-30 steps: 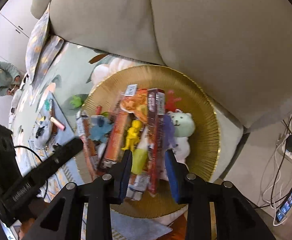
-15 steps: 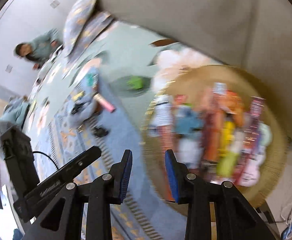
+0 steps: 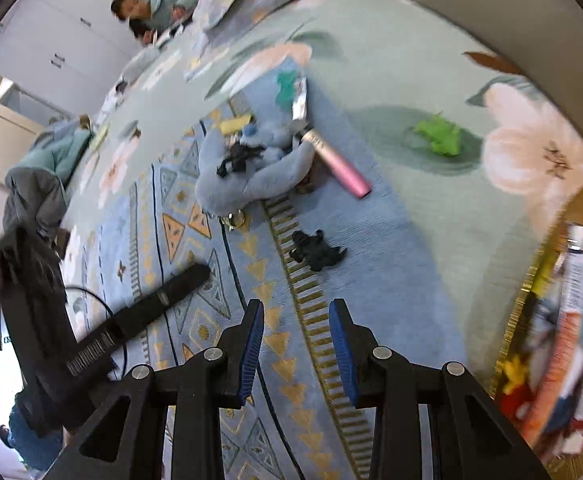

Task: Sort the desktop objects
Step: 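Grasp the grey plush toy with the left tool while the right grasps a black figurine, then carry the plush toy and black figurine to the gold tray and release both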

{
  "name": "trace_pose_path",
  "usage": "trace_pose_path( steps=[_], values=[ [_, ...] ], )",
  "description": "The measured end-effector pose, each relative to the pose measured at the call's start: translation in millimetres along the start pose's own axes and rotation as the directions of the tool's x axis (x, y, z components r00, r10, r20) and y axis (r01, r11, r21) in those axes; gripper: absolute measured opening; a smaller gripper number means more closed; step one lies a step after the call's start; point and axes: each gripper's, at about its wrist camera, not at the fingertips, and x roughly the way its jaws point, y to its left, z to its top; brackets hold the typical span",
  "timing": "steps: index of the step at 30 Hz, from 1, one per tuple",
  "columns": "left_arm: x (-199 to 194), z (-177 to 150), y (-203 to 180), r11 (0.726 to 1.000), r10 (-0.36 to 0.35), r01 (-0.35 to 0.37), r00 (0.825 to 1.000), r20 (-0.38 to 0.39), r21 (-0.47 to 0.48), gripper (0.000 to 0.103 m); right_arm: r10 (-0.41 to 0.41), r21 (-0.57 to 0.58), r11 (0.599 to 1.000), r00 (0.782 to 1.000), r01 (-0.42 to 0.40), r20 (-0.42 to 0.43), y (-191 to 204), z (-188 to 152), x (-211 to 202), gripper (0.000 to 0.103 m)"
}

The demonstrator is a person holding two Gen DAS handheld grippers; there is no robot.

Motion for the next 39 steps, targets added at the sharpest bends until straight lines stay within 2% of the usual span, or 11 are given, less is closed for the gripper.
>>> trace_pose_path(
  steps=[8,12,16,24,26,27,32,33,34,36,39],
  values=[
    [31.8,68.6,35.0,0.994,-0.008,0.015,0.998,0.062,-0.11,0.075,-0.017,0.009,1.0,0.998,0.017,-0.055,-2.0,21.4,39.4,0.033],
    [54.0,81.7,41.1,0.993,-0.018,0.023,0.999,0.042,-0.114,0.075,-0.026,0.007,1.0,0.998,0.026,-0.054,-3.1,33.8,46.7,0.033],
    [71.2,82.3,42.1,0.987,-0.077,0.079,0.997,0.019,-0.14,0.076,-0.034,0.017,0.999,0.998,0.035,-0.06,-10.2,40.5,50.2,0.033],
    [91.7,77.4,7.5,1.0,-0.016,0.016,0.999,0.05,0.007,0.076,-0.04,0.079,0.996,0.998,0.044,-0.053,-22.9,50.2,53.1,0.033],
    [85.1,74.6,11.6,1.0,-0.031,0.031,0.997,0.069,0.0,0.052,-0.041,0.068,0.997,0.998,0.045,-0.056,-22.9,50.6,52.2,0.033],
    [81.8,73.7,12.9,0.999,-0.037,0.037,0.997,0.063,-0.006,0.052,-0.04,0.064,0.997,0.998,0.044,-0.057,-22.8,49.8,51.7,0.033],
    [28.9,67.0,11.0,0.998,0.042,-0.046,0.991,0.124,0.031,0.05,-0.068,0.045,0.997,0.998,0.067,0.013,-20.0,48.5,39.2,0.033],
    [16.1,64.7,8.2,0.993,0.093,-0.102,0.984,0.149,0.06,0.05,-0.079,0.029,0.997,0.997,0.078,0.021,-17.7,49.0,38.9,0.033],
    [-4.2,59.7,0.9,0.97,0.171,-0.2,0.964,0.202,0.135,0.05,-0.087,0.011,0.996,0.996,0.087,0.022,-15.0,48.7,40.1,0.033],
    [-24.3,53.6,-2.4,0.94,0.237,-0.285,0.941,0.241,0.188,0.051,-0.091,-0.026,0.996,0.996,0.091,0.001,-9.4,46.9,46.6,0.033],
    [-40.5,45.1,19.1,0.949,0.259,-0.287,0.945,0.2,0.127,0.05,-0.092,-0.062,0.994,0.995,0.09,-0.03,-1.6,43.4,61.0,0.033]
  ],
)
